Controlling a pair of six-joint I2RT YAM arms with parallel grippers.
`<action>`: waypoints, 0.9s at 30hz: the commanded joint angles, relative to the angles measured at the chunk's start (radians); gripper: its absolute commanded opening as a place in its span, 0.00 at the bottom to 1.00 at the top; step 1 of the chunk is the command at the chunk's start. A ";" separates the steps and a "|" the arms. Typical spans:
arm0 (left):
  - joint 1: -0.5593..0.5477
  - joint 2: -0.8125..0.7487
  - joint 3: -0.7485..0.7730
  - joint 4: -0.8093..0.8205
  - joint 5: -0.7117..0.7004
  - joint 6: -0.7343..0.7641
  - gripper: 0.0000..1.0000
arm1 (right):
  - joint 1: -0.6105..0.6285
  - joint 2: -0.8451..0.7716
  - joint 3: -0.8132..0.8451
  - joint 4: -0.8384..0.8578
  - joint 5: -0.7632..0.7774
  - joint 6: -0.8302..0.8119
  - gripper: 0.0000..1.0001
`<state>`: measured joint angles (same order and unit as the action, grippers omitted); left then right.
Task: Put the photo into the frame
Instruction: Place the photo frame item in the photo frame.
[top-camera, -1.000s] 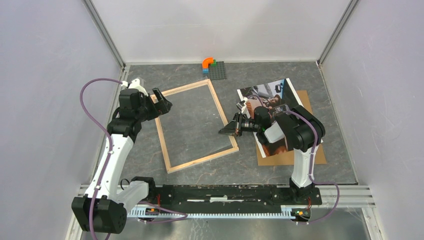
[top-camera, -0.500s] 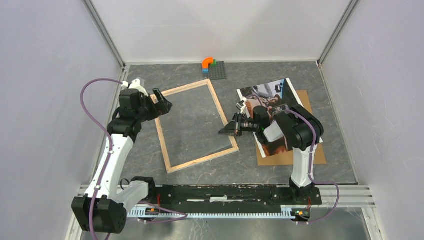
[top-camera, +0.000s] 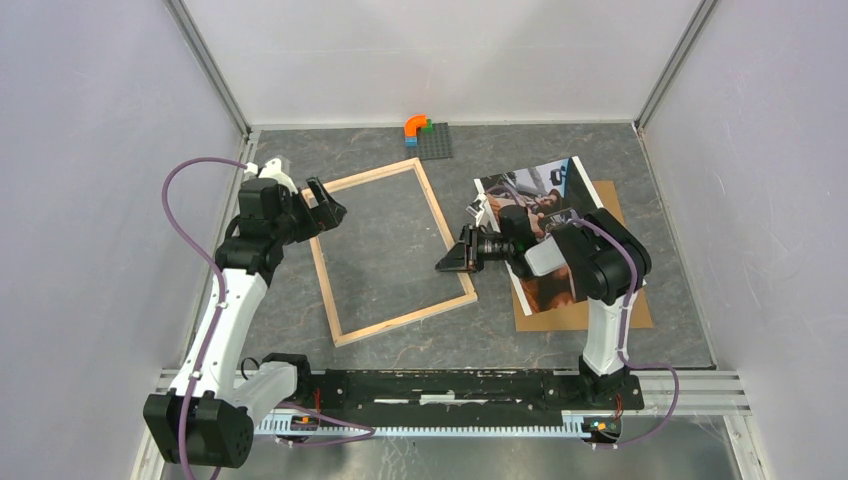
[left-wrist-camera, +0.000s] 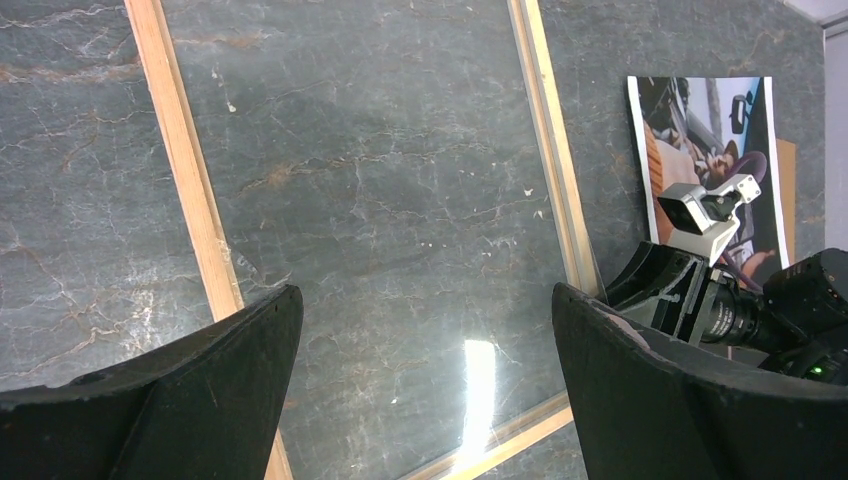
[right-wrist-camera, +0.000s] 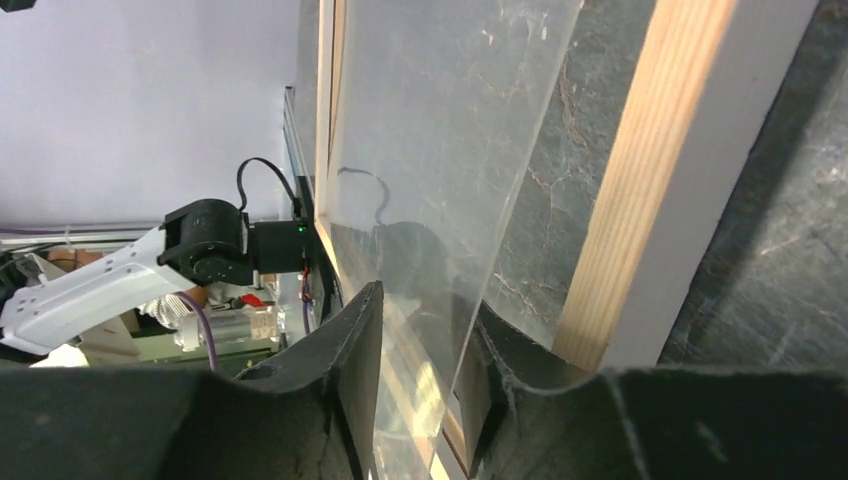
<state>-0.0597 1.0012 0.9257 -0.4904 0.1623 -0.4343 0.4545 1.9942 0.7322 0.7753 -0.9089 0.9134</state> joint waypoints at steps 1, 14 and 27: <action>-0.003 -0.026 -0.005 0.048 0.020 0.046 1.00 | 0.002 -0.054 0.051 -0.179 0.050 -0.163 0.40; -0.007 -0.052 -0.014 0.049 0.032 0.045 1.00 | 0.003 -0.165 0.141 -0.577 0.249 -0.433 0.75; -0.014 -0.073 -0.023 0.049 0.050 0.045 1.00 | 0.031 -0.292 0.221 -0.886 0.477 -0.588 0.81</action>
<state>-0.0685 0.9485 0.9092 -0.4797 0.1886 -0.4347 0.4751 1.7584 0.9138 0.0277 -0.5674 0.4133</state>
